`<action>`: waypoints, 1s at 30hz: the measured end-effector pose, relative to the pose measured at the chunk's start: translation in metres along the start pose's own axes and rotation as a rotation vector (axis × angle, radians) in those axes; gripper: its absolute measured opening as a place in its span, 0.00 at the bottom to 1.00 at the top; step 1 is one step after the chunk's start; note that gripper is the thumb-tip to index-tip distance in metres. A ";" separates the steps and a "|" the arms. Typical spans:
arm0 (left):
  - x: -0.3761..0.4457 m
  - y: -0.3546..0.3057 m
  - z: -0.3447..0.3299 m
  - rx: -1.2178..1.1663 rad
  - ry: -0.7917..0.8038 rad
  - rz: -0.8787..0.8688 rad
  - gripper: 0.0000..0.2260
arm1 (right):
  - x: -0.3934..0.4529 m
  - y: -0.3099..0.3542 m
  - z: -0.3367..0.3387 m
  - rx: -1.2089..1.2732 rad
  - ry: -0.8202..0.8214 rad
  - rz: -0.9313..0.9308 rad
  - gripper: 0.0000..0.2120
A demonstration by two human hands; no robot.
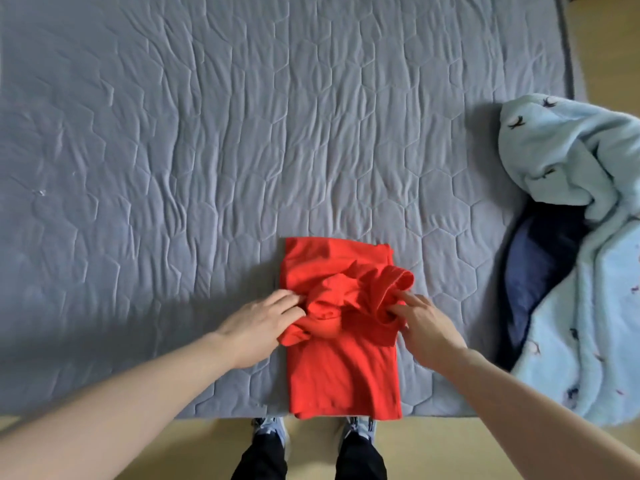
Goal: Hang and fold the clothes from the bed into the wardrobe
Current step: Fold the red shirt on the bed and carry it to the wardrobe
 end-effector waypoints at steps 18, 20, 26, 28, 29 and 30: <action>0.088 0.033 0.076 -0.345 0.036 0.406 0.36 | 0.062 0.027 0.056 0.367 -0.109 -0.169 0.47; 0.101 0.033 0.069 -0.266 0.156 0.396 0.44 | 0.075 0.027 0.057 0.329 -0.025 -0.144 0.51; 0.111 0.033 0.061 -0.048 0.167 0.417 0.27 | 0.092 0.014 0.048 0.131 0.062 -0.180 0.44; 0.106 0.035 0.064 -0.046 0.053 0.356 0.09 | 0.091 0.011 0.048 0.071 0.028 -0.163 0.31; 0.102 0.036 0.065 -0.066 0.004 0.318 0.08 | 0.089 0.011 0.049 0.068 0.007 -0.143 0.24; 0.097 0.035 0.067 -0.102 -0.044 0.273 0.07 | 0.085 0.011 0.051 0.088 -0.014 -0.118 0.19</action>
Point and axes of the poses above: each hand's wrist, its own x-axis towards the middle knuckle, its own z-axis out of the back of the hand, y = z × x, the point moved 3 cm from there along x, towards the middle knuckle, and after that the axes turned 13 degrees about y, right-handed, at the moved point
